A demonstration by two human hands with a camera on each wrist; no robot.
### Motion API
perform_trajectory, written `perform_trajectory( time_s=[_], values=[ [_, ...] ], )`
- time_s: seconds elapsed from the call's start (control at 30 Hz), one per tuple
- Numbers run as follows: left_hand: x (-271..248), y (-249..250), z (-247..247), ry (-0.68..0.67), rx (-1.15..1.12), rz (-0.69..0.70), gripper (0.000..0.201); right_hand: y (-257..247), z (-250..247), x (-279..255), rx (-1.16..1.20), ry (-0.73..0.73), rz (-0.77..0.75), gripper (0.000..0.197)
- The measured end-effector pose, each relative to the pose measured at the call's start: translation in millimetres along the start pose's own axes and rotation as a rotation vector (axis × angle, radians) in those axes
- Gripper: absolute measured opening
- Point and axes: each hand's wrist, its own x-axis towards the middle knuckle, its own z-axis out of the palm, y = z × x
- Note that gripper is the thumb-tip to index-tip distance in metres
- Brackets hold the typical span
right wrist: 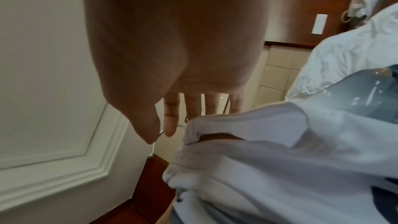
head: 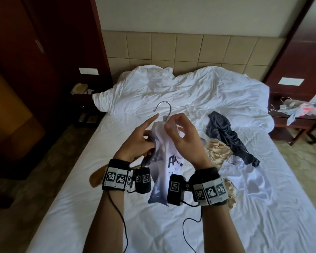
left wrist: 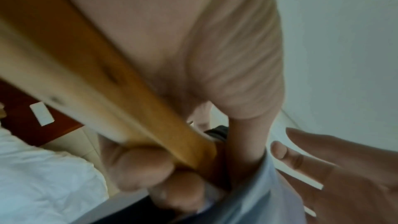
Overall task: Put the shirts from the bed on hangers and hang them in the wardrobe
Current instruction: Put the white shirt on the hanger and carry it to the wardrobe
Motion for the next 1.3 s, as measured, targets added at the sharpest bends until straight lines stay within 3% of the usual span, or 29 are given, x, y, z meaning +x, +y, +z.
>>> perform_trajectory(
  time_s=[0.2,0.33,0.47,0.63,0.77,0.9,1.0,1.13,1.2,1.3],
  values=[
    [-3.2,0.3,0.3,-0.016,-0.101,-0.007,0.087,-18.2,11.7,5.9,-0.175,-0.123,-0.097,0.01],
    [-5.4,7.1,1.4,0.017,-0.15,0.052,0.083,-22.0,21.8,4.3,-0.189,-0.127,-0.12,0.005],
    [-3.0,5.7,6.9,0.028,-0.254,0.082,0.082,-24.3,25.4,-0.2,-0.128,-0.121,-0.094,0.005],
    [-3.3,4.5,21.4,0.226,-0.391,0.096,0.076,-26.6,16.6,-5.9,0.096,-0.1,-0.082,0.011],
    [-4.0,6.8,14.8,0.271,-0.349,0.108,0.069,-16.8,0.0,-3.2,0.223,-0.003,-0.058,0.013],
    [-7.4,7.5,-0.1,0.233,-0.229,0.139,0.068,12.0,-24.6,2.2,-0.016,0.188,-0.021,0.022],
    [-12.3,9.5,-13.4,0.196,-0.202,0.17,0.063,35.8,-36.4,1.1,-0.203,0.223,0.003,0.03],
    [-17.2,10.6,-22.8,0.178,-0.239,0.249,0.05,50.1,-31.1,0.0,-0.456,0.282,-0.07,0.023],
    [-17.6,11.5,-21.0,0.171,-0.265,0.242,0.05,47.5,-24.1,2.8,-0.503,0.251,-0.077,0.021],
    [-16.3,10.9,-15.3,0.184,-0.249,0.226,0.049,31.5,-10.6,5.8,-0.39,0.129,-0.06,0.019]
  ],
)
